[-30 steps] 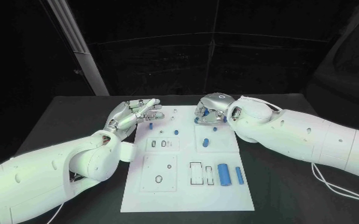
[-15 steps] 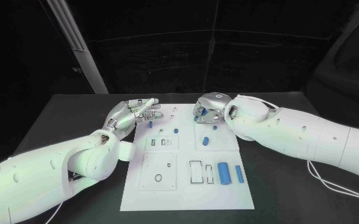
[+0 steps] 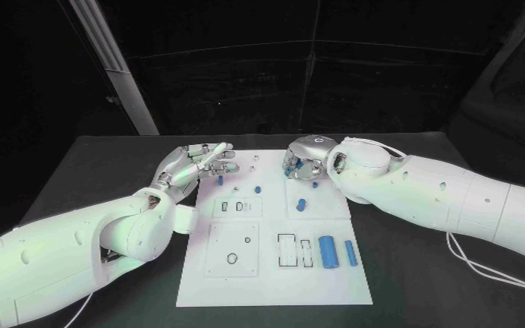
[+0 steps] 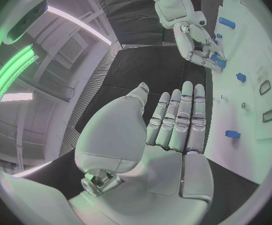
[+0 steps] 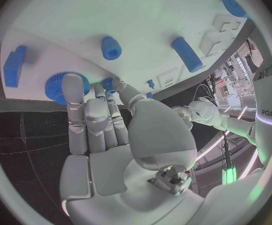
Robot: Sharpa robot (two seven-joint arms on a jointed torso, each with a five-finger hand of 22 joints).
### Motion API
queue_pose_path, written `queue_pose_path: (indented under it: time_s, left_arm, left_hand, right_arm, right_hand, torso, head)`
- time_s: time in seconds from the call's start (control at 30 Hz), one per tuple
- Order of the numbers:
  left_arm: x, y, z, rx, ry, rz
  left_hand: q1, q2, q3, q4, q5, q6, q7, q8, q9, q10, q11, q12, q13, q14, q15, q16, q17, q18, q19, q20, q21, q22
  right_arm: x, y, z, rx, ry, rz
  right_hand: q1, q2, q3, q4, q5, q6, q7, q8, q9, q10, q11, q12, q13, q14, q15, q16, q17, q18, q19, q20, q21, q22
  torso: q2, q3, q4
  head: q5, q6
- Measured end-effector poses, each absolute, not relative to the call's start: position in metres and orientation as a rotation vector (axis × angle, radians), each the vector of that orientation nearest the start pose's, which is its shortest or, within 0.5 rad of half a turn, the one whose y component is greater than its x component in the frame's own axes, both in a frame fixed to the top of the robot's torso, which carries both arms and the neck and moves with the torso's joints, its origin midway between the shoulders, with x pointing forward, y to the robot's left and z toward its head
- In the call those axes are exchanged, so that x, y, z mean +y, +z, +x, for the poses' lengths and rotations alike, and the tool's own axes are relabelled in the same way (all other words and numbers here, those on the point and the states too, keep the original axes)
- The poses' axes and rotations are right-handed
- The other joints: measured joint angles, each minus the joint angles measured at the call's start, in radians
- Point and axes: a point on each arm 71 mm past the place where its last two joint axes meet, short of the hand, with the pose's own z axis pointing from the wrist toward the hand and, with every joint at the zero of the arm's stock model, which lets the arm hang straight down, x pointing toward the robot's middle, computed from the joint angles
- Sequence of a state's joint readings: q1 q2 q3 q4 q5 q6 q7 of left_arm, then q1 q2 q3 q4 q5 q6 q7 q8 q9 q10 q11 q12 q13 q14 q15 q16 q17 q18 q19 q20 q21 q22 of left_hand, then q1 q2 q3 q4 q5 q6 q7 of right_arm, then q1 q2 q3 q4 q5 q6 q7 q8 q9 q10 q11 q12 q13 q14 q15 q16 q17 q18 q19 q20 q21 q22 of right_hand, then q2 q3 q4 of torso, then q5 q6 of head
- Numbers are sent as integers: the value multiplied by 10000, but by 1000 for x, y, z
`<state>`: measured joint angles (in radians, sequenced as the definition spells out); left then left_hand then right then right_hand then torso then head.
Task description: Assemble the parts on the task board
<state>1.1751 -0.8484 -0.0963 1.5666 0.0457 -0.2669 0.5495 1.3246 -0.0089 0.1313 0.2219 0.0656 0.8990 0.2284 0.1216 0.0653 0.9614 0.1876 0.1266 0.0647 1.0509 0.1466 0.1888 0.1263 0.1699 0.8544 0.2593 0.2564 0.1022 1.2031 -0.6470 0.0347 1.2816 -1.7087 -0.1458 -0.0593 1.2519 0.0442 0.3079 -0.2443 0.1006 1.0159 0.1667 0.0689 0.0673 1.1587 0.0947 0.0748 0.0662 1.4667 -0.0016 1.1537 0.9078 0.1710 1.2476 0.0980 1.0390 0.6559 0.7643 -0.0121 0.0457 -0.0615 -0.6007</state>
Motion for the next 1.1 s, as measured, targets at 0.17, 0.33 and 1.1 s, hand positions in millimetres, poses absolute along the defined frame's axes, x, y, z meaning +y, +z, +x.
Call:
queue_pose_path:
  time_s: [0.17,0.33,1.1]
  left_arm:
    - [199,-198,469,13672,-16746,-11058]
    - [200,-198,469,13692,-16729,-11069]
    - [196,-199,470,13806,-16797,-11073]
  left_hand:
    - [0,0,0,0,0,0,0,0,0,0,0,0,0,0,0,-38,0,0,0,0,0,-13]
    - [0,0,0,0,0,0,0,0,0,-37,37,0,1,0,0,-38,-1,-1,0,0,0,-13]
    - [0,0,-28,-27,0,0,0,-48,2,-72,72,-66,2,0,-1,-78,-4,-2,0,0,-41,-46]
  right_arm:
    - [-163,-179,533,16598,4979,-4254]
    - [-165,-178,532,16455,4971,-4200]
    - [-140,-156,543,14878,5778,-3250]
  right_hand:
    - [92,91,498,35,-393,258,-36,54,7,246,-74,64,-10,0,0,271,270,-165,69,0,416,493]
    - [92,91,768,196,-451,508,-106,127,14,532,-148,133,36,0,0,494,504,-164,124,-55,758,928]
    - [-148,-210,1150,670,-487,644,-145,83,23,689,-233,91,48,-37,-37,717,661,-161,159,-91,1071,1253]
  torso:
    - [14,3,-3]
    - [23,10,-3]
    - [58,-13,63]
  head:
    - [-9,-17]
    - [1,-33]
    - [28,273]
